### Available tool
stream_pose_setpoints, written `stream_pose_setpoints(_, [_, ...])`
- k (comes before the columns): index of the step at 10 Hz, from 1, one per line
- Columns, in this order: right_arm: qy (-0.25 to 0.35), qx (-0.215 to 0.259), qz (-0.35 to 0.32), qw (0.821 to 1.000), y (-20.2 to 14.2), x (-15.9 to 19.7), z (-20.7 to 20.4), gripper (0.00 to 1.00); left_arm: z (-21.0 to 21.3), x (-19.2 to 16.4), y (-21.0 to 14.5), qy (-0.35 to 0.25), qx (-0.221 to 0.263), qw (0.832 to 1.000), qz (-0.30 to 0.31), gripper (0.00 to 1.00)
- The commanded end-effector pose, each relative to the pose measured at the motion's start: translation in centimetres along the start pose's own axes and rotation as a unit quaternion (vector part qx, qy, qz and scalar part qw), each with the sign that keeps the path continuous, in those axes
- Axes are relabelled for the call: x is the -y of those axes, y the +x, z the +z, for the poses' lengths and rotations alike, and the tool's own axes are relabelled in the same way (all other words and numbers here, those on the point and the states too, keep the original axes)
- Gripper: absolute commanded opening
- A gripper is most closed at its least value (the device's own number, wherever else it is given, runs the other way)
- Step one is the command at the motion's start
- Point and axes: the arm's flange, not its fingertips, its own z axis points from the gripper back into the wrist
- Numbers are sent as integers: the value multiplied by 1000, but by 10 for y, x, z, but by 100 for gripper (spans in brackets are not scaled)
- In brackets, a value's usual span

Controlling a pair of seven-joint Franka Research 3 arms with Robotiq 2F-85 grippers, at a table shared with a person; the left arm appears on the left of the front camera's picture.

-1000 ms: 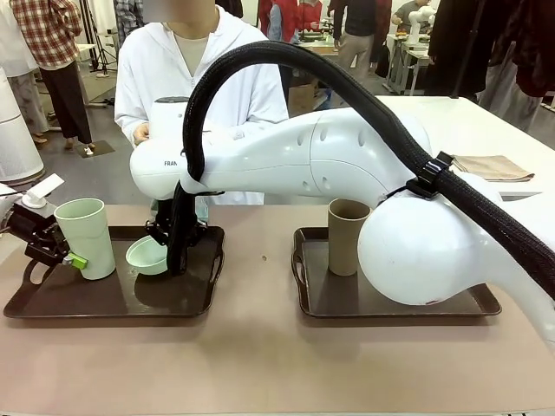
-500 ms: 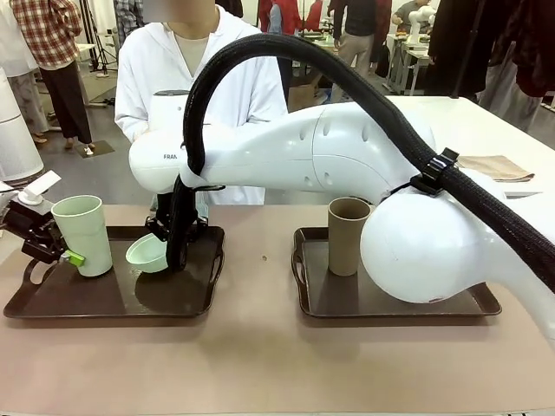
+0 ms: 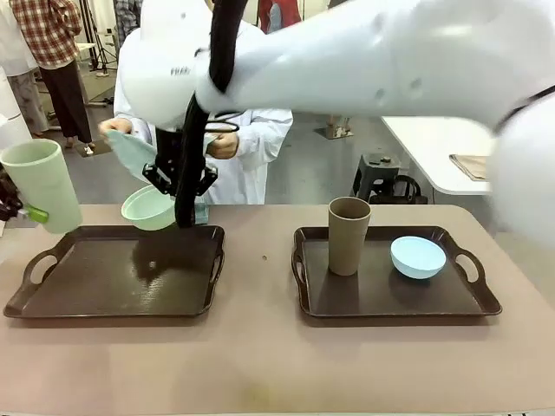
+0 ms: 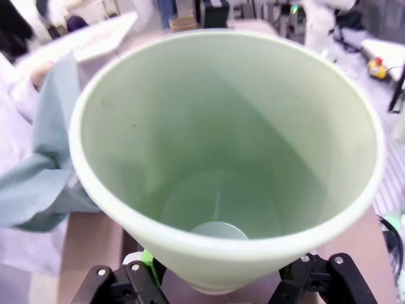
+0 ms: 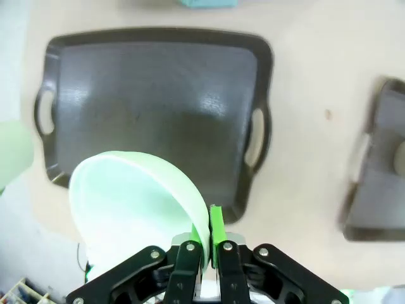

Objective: Set up a tray with a mat and arrange the tableware.
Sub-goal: Pick up the Picnic Bowl and Reusable plastic cup from the Handle tray in front of the human's position and hold them in the air, then place the Picnic Bowl and Reusable plastic cup back onto the Handle tray in front of the human's position.

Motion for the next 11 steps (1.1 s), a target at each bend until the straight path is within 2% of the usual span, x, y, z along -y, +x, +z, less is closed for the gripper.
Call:
stream_pose_setpoints(1, [-7,41,-14,999,-56,23,16,0,8,20,31,18,-11,1000,-17,0])
stream_pose_setpoints(3, [0,64,-11,998,-78,22,38,0,12,29,56,41,-16,999,-17,0])
stream_pose_setpoints(4, [11,60,-2,998,-71,28,31,0,12,28,56,45,-14,999,-9,0])
stream_pose_setpoints(5, [0,37,0,999,-66,10,50,0,22,21,55,28,-11,999,-29,0])
stream_pose_setpoints(11, [0,37,0,999,-66,10,50,0,22,21,55,28,-11,999,-29,0])
